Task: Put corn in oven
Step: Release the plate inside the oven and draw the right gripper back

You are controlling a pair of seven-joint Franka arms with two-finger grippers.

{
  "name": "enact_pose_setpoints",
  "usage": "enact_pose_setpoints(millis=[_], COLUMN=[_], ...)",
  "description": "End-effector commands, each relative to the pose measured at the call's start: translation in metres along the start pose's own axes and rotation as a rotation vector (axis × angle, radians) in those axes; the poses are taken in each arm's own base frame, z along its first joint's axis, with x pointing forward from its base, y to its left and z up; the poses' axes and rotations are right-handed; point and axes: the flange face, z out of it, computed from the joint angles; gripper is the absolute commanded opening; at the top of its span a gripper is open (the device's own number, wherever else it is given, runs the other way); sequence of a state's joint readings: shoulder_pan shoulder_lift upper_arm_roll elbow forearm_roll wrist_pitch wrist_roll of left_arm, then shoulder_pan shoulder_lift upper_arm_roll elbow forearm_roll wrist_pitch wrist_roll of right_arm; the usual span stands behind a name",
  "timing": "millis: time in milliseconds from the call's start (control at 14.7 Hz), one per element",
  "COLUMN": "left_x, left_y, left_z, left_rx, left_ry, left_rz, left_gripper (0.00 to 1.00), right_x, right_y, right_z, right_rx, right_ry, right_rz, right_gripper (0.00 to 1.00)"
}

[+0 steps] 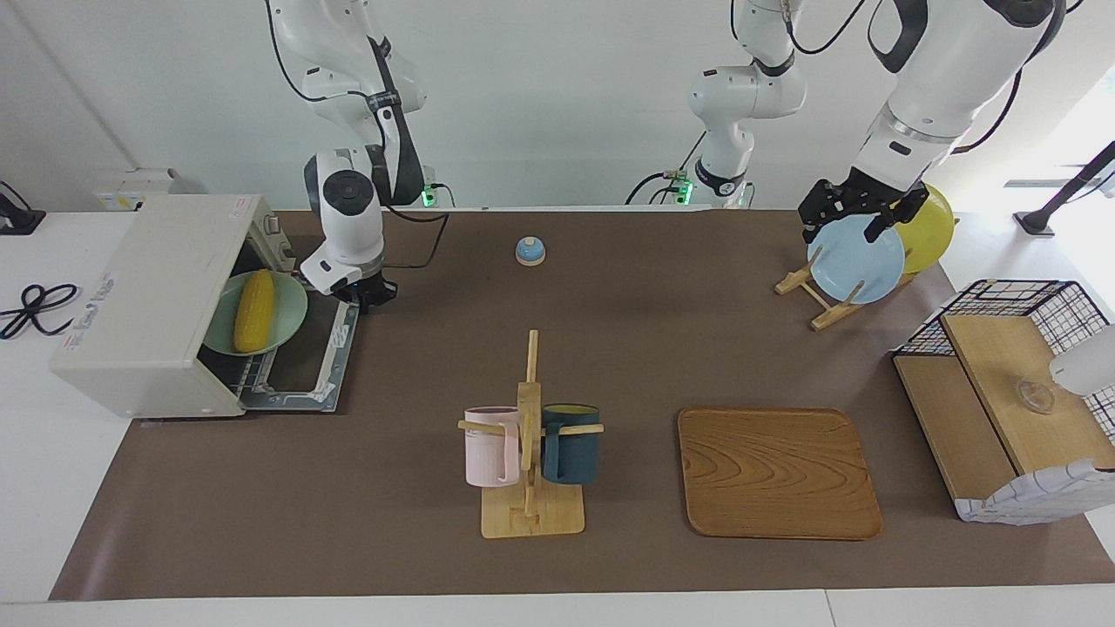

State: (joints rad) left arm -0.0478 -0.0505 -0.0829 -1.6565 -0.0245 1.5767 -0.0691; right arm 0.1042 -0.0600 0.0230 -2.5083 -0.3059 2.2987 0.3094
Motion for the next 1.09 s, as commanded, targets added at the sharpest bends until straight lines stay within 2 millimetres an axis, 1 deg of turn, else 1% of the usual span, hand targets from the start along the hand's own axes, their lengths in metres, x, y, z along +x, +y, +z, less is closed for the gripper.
enact_pose_setpoints(millis=[0,204,341,613,749,1022], left_x=[-0.003,-0.003,-0.004,-0.004,-0.003,-0.003], left_y=[-0.001,-0.001,-0.001,-0.001,-0.001,-0.001], left_z=[0.002,0.002,0.001,0.001,0.002,0.002], left_rx=[-0.003,-0.003,-0.003,-0.003,-0.003,-0.003], left_ry=[0.001,0.001,0.003,0.003,0.001,0.001], left_rz=[-0.001,-0.001,-0.001,-0.001,-0.001,-0.001], left_gripper=[1.00,1.00,1.00,1.00,1.00,1.00], right_x=[-0.004,0.012,0.016,0.030,0.035,0.038], right_y=[0.016,0.025,0.026,0.041,0.057,0.098], right_z=[-0.007,-0.030,-0.040,-0.070,-0.083,-0.104], right_rx=[-0.095,-0.131,-0.141,-0.163,-0.165,-0.160], right_ry=[-0.009,-0.028,-0.032,-0.050,-0.061,-0.072], right_rz=[-0.057,-0.050,-0.063,-0.118,-0.143,-0.200], right_gripper=[0.00,0.00,0.00,0.00,0.00,0.00])
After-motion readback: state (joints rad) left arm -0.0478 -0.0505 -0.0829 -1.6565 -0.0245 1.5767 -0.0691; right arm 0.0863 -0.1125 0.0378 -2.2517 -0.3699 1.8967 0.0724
